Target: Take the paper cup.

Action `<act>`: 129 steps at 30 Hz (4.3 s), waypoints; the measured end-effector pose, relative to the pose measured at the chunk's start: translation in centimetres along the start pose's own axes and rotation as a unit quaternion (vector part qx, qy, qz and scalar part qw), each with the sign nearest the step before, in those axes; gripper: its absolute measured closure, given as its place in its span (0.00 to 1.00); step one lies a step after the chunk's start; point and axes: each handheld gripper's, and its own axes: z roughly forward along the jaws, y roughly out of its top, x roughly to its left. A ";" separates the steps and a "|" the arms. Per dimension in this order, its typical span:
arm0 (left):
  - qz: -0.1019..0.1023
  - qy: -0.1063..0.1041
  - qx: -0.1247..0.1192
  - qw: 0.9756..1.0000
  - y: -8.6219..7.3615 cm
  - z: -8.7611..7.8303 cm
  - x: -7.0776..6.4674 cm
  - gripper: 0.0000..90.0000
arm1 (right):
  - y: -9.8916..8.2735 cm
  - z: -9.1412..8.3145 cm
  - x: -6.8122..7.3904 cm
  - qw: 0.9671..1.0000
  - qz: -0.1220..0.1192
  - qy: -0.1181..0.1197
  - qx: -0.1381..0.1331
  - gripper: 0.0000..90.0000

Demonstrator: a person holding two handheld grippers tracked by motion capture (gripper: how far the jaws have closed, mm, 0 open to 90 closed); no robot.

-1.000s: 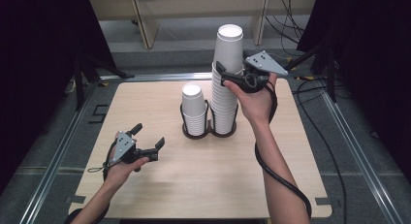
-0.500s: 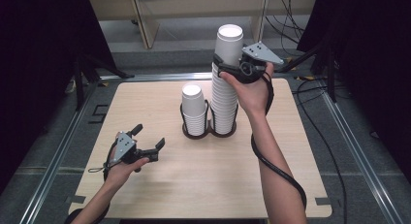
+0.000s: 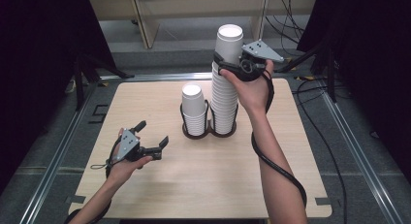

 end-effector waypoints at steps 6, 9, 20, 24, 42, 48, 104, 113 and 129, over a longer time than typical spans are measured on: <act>0.017 -0.058 -0.036 0.998 6.8 6.1 -2.2 0.00 | 0.2 0.2 -0.1 1.000 -0.005 -0.001 0.005 0.14; 0.030 -0.083 -0.039 0.995 9.5 9.7 -2.8 0.00 | 0.4 0.3 -0.1 1.000 0.001 0.002 0.006 0.15; 0.014 -0.111 -0.012 0.994 12.5 17.4 -4.3 0.00 | 0.7 0.6 -0.3 1.000 0.003 0.010 0.015 0.16; -0.001 -0.116 -0.010 0.993 12.8 18.4 -4.3 0.00 | 0.7 0.7 -0.4 1.000 -0.002 0.008 0.014 0.16; 0.001 -0.123 0.002 0.992 13.1 19.9 -4.9 0.04 | 0.7 0.7 -0.2 1.000 0.005 0.008 0.016 0.19; 0.002 -0.123 0.003 0.992 13.1 19.9 -4.9 0.04 | 0.6 0.6 -0.1 1.000 0.007 0.006 0.011 0.19; 0.024 -0.114 0.007 0.993 13.3 19.9 -5.0 0.04 | 4.8 -0.1 0.2 0.997 0.022 0.000 -0.073 0.21; 0.026 -0.115 0.007 0.993 13.3 19.9 -5.1 0.04 | 5.2 -0.5 0.3 0.996 0.022 -0.004 -0.092 0.21; 0.030 -0.114 0.008 0.993 13.4 19.9 -5.1 0.04 | 5.8 -2.0 0.1 0.990 0.033 -0.011 -0.137 0.21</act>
